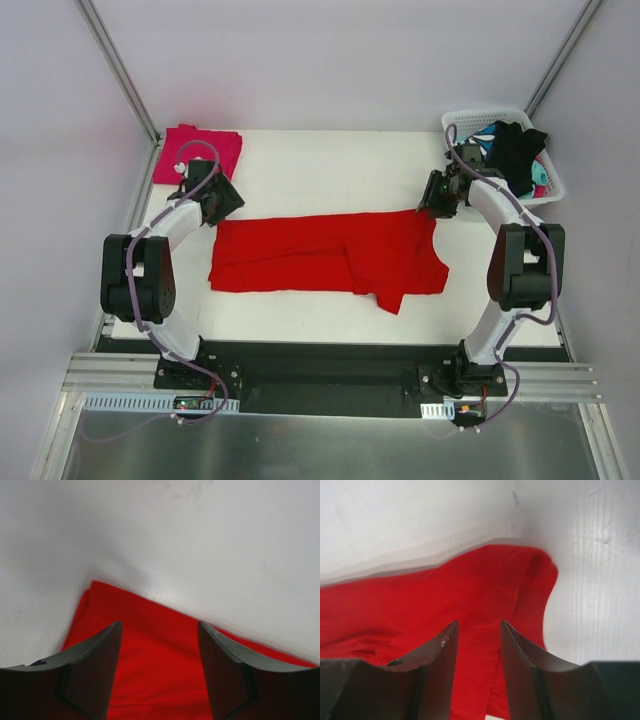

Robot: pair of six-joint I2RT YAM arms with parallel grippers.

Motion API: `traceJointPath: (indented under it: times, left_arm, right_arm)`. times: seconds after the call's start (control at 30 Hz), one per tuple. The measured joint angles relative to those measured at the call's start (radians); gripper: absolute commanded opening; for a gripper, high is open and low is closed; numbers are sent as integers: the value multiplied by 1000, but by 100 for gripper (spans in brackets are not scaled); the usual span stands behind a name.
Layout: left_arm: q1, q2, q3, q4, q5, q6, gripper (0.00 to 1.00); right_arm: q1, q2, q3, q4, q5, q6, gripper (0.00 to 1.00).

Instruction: Fold and stack the t-shirts

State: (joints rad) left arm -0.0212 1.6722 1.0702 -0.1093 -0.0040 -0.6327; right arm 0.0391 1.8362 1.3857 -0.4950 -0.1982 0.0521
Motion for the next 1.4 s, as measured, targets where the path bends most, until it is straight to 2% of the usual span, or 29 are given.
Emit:
traceJointPath:
  times: [0.17, 0.33, 0.57, 0.9, 1.17, 1.4]
  left_arm:
    - [-138, -47, -24, -10, -5, 5, 62]
    - [-229, -68, -135, -30, -3, 3, 62]
    - [-220, -74, -203, -48, -4, 10, 61]
    - [-213, -77, -210, -38, 3, 19, 61]
    - [-206, -82, -216, -34, 18, 20, 61]
    - [-206, -87, -220, -31, 23, 20, 61]
  right_arm:
    - [66, -118, -90, 1, -1, 0, 43]
    - [159, -181, -169, -14, 7, 3, 40]
    - [445, -175, -134, -118, 193, -20, 36]
    - [876, -118, -112, -270, 671, -43, 36]
    - [1066, -35, -117, -352, 868, 62, 37]
    - [1164, 91, -92, -396, 921, 114, 37]
